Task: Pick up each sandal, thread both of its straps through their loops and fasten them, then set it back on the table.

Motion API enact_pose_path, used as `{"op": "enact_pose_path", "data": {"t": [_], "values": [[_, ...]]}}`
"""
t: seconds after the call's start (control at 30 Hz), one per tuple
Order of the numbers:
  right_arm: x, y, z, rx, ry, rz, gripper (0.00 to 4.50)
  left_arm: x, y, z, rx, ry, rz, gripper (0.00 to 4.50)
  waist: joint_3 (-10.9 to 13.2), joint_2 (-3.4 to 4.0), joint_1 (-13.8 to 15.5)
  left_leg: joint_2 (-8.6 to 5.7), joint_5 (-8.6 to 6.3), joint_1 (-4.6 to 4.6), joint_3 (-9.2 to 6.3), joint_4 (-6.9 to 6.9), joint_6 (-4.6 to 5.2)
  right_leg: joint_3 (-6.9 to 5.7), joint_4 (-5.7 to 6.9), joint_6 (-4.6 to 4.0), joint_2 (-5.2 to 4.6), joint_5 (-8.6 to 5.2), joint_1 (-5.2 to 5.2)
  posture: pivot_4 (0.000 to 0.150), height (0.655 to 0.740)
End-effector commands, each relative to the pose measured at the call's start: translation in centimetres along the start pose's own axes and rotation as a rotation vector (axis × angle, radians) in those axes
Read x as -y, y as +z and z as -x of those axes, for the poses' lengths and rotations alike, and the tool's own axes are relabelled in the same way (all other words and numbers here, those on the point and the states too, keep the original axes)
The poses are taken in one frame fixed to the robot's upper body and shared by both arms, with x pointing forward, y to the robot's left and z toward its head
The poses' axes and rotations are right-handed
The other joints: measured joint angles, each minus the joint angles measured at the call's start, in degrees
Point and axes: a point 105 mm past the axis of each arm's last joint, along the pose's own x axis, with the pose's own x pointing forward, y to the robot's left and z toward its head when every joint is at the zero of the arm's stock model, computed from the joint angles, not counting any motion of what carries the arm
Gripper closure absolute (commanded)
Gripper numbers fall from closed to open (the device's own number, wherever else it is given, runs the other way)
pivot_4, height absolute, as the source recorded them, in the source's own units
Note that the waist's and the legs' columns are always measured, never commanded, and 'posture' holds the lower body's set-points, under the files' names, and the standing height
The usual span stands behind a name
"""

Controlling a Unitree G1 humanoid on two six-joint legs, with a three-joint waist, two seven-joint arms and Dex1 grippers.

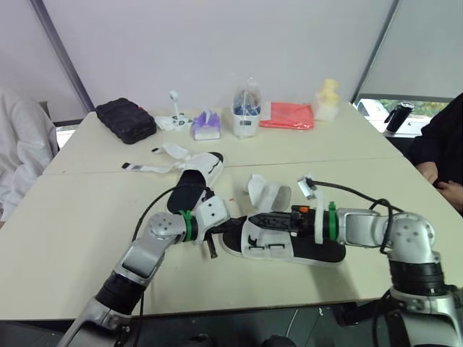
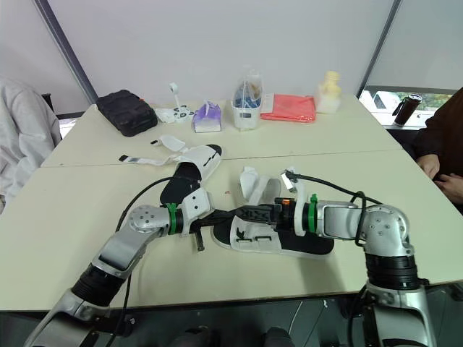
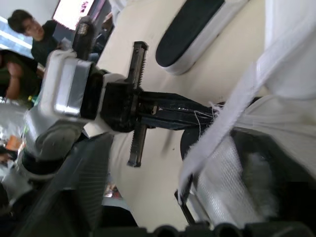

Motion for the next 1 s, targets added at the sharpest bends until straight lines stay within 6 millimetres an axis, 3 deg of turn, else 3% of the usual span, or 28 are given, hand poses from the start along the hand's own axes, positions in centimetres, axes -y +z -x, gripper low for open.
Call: {"op": "enact_pose_path", "data": {"t": [0.03, 0.17, 0.4, 0.67, 1.0], "values": [[-0.4, 0.6, 0.1, 0.038, -0.041, 0.031, 2.45, 0.3, 1.2, 0.0, 0.041, 0.014, -0.017, 4.5, 0.0, 0.0, 0.2, -0.01, 0.0, -0.01, 0.0, 0.0, 0.0, 0.0, 0.0, 0.0, 0.0, 0.0, 0.0, 0.15, 0.74], [-0.6, 1.0, 0.2, 0.058, -0.042, 0.037, 4.42, 0.8, 1.2, 0.0, 0.044, 0.009, -0.001, 4.5, 0.0, 0.0, 0.0, -0.02, 0.0, -0.02, 0.01, 0.01, 0.0, -0.01, -0.01, 0.0, 0.0, 0.0, 0.01, 0.15, 0.74], [-1.7, 3.5, 2.7, 0.082, 0.071, 0.087, 4.47, 0.5, 1.1, -0.4, 0.046, 0.007, 0.006, 4.5, 0.0, 0.0, 0.0, 0.0, 0.0, -0.01, 0.05, 0.02, 0.01, 0.0, -0.01, 0.0, 0.07, 0.0, 0.01, 0.15, 0.74], [0.1, 2.9, 3.9, -0.06, 0.107, 0.049, 4.47, 0.5, 0.8, -0.8, 0.04, -0.01, -0.004, 4.5, 0.0, 0.0, -0.2, 0.02, -0.03, 0.01, 0.05, 0.01, 0.06, -0.03, -0.03, 0.0, 0.1, 0.0, 0.05, 0.15, 0.74], [0.6, 1.9, 4.1, -0.14, 0.164, -0.001, 4.47, 1.3, 0.1, -0.6, 0.024, -0.004, 0.009, 4.5, 0.0, 0.0, 0.1, 0.03, -0.03, 0.01, 0.04, 0.02, 0.05, -0.02, -0.04, 0.0, 0.08, 0.0, 0.04, 0.15, 0.74]]}}
